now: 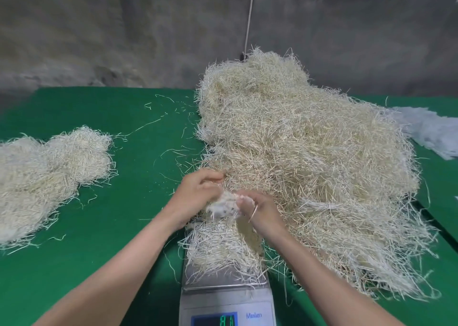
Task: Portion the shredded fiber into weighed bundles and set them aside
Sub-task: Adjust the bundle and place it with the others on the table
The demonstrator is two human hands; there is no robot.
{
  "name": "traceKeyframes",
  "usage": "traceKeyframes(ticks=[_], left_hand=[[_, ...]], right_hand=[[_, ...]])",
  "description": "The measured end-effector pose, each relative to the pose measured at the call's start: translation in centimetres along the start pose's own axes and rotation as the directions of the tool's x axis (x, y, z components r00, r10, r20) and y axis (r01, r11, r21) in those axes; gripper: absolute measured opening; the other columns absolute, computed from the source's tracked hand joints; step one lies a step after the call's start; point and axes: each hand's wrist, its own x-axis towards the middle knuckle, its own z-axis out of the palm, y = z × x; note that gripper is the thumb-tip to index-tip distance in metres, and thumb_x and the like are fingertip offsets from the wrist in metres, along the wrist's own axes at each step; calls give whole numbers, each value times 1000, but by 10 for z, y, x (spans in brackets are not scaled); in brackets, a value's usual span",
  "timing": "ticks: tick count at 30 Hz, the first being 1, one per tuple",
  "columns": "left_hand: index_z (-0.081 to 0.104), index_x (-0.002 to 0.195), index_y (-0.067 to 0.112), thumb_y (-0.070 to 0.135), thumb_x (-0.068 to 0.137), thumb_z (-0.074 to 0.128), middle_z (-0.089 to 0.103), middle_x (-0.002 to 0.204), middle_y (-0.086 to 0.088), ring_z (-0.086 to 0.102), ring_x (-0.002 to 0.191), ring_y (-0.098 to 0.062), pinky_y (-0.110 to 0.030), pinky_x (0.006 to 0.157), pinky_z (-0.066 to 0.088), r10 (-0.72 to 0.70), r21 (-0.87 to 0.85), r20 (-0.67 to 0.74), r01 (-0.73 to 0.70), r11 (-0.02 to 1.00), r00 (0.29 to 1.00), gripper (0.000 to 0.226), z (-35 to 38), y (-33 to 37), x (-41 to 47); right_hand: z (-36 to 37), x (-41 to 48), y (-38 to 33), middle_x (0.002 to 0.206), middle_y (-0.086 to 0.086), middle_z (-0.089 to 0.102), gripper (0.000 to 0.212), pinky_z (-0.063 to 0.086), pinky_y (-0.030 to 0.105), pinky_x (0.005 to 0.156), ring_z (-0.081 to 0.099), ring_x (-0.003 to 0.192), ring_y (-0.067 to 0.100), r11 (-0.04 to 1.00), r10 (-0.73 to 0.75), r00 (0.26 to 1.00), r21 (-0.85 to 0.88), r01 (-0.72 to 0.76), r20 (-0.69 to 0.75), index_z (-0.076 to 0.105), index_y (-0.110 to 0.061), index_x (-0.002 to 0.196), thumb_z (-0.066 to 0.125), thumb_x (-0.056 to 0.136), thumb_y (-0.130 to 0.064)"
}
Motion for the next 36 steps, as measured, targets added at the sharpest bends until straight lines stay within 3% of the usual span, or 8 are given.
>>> traceKeyframes(ticks=[3, 6, 10, 15, 19, 23, 31, 36], left_hand=[[63, 97, 35, 13, 91, 57, 60, 121, 11, 63, 102, -20, -41, 91, 49, -120, 128, -90, 131, 983, 989, 23, 9, -27, -11], [52, 125, 44, 34, 94, 53, 37, 145, 16, 29, 138, -16, -48, 114, 7, -145, 603, -95, 173, 779, 985, 32, 19, -67, -19], [42, 137, 39, 32, 95, 52, 23, 155, 5, 20, 143, -20, -44, 118, 14, -177, 522, 1, 151, 839, 984, 43, 25, -97, -24], [21, 148, 28, 35, 83, 68, 25, 154, 5, 21, 142, -18, -42, 117, 17, -161, 528, -166, 226, 819, 973, 81, 34, -105, -24], [27, 145, 32, 22, 85, 63, 23, 155, 2, 29, 138, -27, -53, 112, 26, -316, -40, -144, 314, 949, 938, 71, 20, -93, -20], [64, 118, 25, 50, 90, 44, 64, 123, -9, 60, 114, -27, -44, 85, 52, -216, -642, 139, 254, 724, 966, 42, 10, -58, -12], [65, 86, 6, 32, 81, 66, 66, 86, -13, 65, 76, -28, -41, 74, 56, -414, -899, -111, 86, 429, 903, 26, 1, 33, 55], [50, 132, 6, 37, 94, 49, 45, 139, -19, 43, 127, -37, -55, 106, 34, -521, -894, -328, -81, 440, 788, 50, -41, 72, 85]], right_hand=[[10, -10, 40, 144, -8, 40, 35, 21, 25, 114, 35, 133, 8, 858, -216, 974, -464, 222, 68, 56, -30, 124, 48, 96, -12], [12, -13, 68, 155, -11, 1, 56, -2, 29, 118, 0, 145, 12, 772, -237, 957, -566, 289, 166, 27, -30, 146, 38, 96, -8], [10, -16, 81, 150, -11, -36, 72, -14, 49, 111, -28, 140, 20, 743, -155, 920, -571, 349, 360, -18, -54, 140, 18, 82, -77], [11, -13, 88, 159, 1, -5, 80, -3, 46, 115, -4, 144, 24, 608, -57, 918, -715, 344, 393, 5, -49, 146, 59, 87, -38], [23, -8, 72, 152, 5, 27, 69, 15, 37, 119, 20, 142, 24, 749, -141, 962, -610, 259, 235, 38, -32, 141, 59, 83, -1], [34, 14, 26, 153, 2, 27, 69, 11, 36, 119, 17, 143, 21, 782, -304, 944, -533, 323, 125, 41, -31, 139, 61, 81, 2], [26, 38, -87, 144, 3, 29, 79, 26, 43, 111, 27, 128, 14, 837, -487, 870, -246, 489, 73, 15, -23, 143, 54, 74, -32], [22, 35, -105, 154, -24, -13, 88, 6, 46, 116, -9, 142, 0, 799, -598, 799, -120, 589, -61, 0, -54, 142, 53, 72, -67]])
